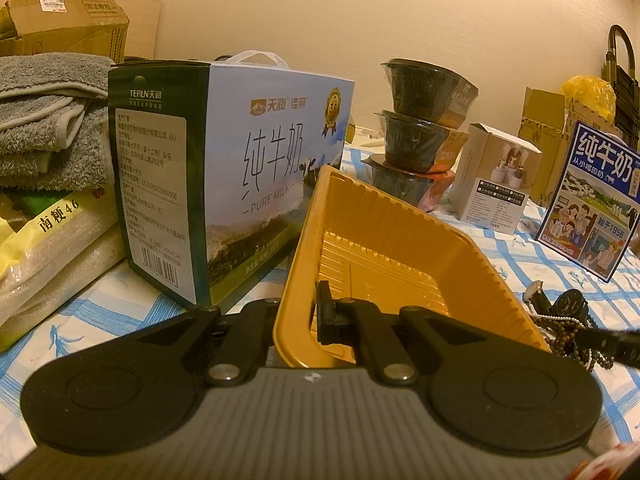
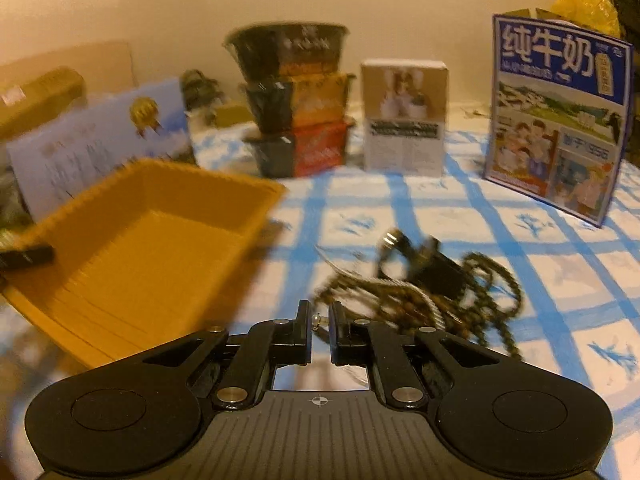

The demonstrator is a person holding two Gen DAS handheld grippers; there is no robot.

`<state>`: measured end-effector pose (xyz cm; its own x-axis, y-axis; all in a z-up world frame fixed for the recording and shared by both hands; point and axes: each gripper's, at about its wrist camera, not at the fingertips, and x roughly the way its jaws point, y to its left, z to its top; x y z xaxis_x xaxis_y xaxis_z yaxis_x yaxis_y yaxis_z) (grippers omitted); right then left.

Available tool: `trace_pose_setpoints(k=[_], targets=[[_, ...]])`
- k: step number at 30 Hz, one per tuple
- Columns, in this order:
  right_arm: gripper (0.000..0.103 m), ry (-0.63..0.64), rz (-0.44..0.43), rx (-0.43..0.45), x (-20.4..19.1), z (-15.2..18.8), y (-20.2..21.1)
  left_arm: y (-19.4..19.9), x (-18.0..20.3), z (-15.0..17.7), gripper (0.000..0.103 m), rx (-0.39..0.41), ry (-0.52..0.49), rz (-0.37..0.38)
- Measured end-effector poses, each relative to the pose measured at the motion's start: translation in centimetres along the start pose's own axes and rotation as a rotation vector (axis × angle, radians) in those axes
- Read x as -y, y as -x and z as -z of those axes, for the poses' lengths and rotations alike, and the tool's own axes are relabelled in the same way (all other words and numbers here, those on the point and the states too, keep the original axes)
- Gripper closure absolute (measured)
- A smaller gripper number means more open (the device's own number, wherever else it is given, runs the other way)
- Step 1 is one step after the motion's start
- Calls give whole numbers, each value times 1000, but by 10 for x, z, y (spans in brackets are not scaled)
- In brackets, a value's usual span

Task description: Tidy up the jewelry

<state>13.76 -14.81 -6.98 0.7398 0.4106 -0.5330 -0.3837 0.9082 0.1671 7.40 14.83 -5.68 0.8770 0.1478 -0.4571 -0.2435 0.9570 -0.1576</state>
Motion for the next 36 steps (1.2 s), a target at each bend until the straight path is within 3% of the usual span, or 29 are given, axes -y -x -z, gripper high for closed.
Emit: trace_pose_setpoints(k=[6,11,20,23,25,26,30,36], targets=[[95,-11,-168,28,-26,-17,10,0,-1,0,98,0,2,1],[95,17,-278,-28,-52,-16,-1,0,-1,-1,98,0,3,3],[94,32,-355,-92,-76,-6,-25,0,-1,-1,98,0,3,3],[86,10,-364,-70,-74,-7,-19,0,-1,-1,98,0,4,2],[67,-20,-364,-33,-67,-8,-12,0,-2,-1,98,0,4,2],[64,-35,-360,-17,-62,-9,-8,0,-2,-1,98,0,5,2],[63,-112,-296,51,-35,-10,8,-1,-2,-1,98,-1,4,3],[63,-206,-131,20,13,0,14,-1,-2,-1,98,0,3,2]])
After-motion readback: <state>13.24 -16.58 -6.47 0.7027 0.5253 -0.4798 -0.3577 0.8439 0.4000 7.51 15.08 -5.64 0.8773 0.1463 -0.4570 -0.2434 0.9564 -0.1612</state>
